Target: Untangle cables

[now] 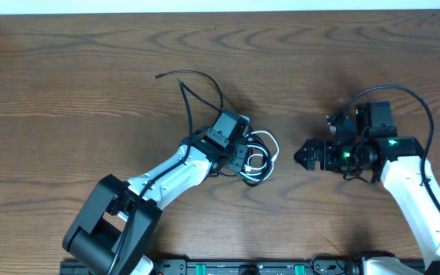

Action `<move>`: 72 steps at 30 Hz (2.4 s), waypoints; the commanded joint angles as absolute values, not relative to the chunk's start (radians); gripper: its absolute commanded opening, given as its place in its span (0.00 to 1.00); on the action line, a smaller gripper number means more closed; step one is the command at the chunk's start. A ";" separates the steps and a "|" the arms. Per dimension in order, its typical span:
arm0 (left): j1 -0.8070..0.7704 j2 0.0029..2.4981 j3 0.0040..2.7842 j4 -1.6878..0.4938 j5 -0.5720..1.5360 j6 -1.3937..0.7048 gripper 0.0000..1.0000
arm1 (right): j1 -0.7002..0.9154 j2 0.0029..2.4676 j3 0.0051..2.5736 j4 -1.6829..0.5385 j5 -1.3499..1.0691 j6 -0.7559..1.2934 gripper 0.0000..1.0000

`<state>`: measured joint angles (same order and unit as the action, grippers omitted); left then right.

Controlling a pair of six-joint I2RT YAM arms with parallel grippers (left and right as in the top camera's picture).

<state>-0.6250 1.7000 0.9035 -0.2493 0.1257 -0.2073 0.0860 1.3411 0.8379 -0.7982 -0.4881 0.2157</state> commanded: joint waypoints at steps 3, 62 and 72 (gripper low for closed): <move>-0.631 1.717 0.892 -0.253 0.123 -0.224 0.08 | 0.166 1.331 0.786 -0.804 -0.560 0.449 0.95; -0.607 1.717 0.892 -0.411 -0.121 -1.333 0.08 | 0.314 1.171 0.613 -0.427 -0.600 0.397 0.01; -0.592 1.717 0.892 -0.410 -0.044 -1.333 0.08 | 0.332 1.052 0.605 -0.463 -0.598 0.335 0.17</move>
